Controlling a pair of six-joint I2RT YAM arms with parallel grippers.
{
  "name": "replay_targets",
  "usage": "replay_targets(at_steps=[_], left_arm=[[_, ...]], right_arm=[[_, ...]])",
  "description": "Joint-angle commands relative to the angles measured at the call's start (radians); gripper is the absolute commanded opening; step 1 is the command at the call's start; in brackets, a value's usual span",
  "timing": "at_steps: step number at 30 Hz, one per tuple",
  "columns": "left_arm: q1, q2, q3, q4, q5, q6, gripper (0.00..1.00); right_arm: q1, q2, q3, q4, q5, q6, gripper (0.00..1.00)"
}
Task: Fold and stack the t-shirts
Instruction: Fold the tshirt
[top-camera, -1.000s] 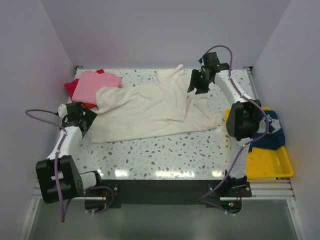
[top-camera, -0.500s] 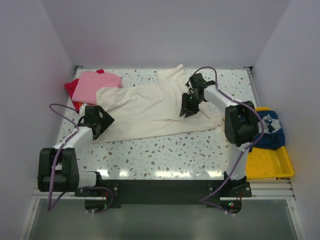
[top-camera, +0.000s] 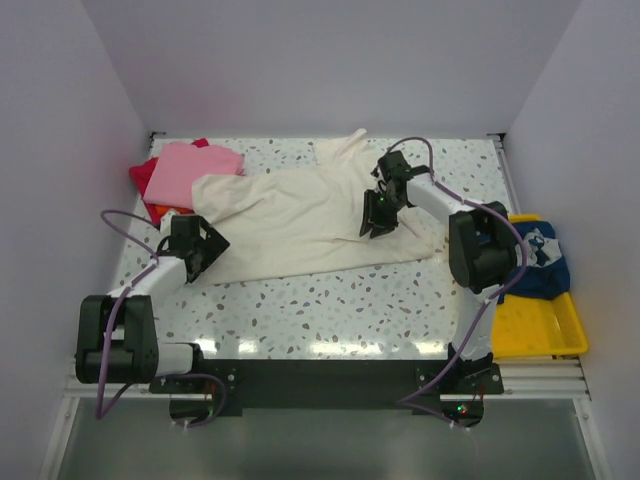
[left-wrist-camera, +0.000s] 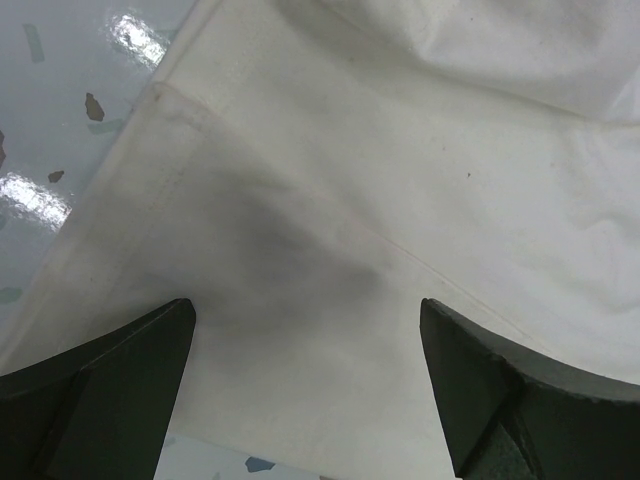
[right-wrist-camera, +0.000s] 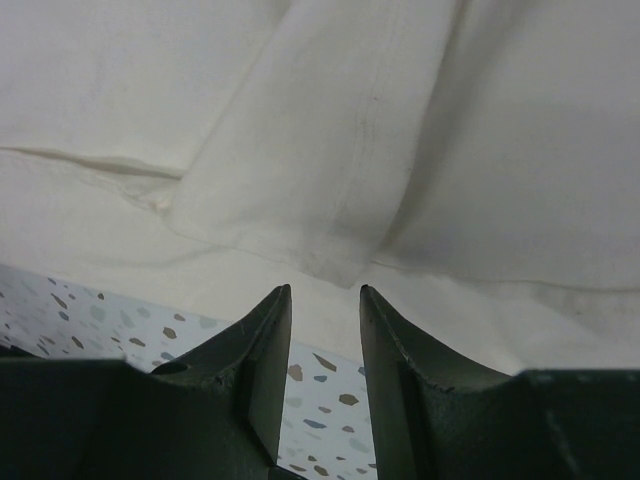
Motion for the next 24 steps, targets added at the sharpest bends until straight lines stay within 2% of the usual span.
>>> replay_targets(at_steps=[1, 14, 24], left_arm=[[0.001, -0.004, -0.026, 0.026, 0.002, 0.027, 1.00], [-0.001, -0.027, -0.042, 0.018, -0.005, 0.042, 1.00], [0.001, -0.052, -0.065, 0.014, -0.011, 0.042, 1.00]], right_arm=[[0.011, 0.007, -0.015, 0.037, 0.015, 0.015, 0.38], [0.031, 0.054, -0.023, 0.053, 0.033, 0.013, 0.35], [0.040, 0.024, 0.048, 0.005, 0.049, 0.003, 0.01]])
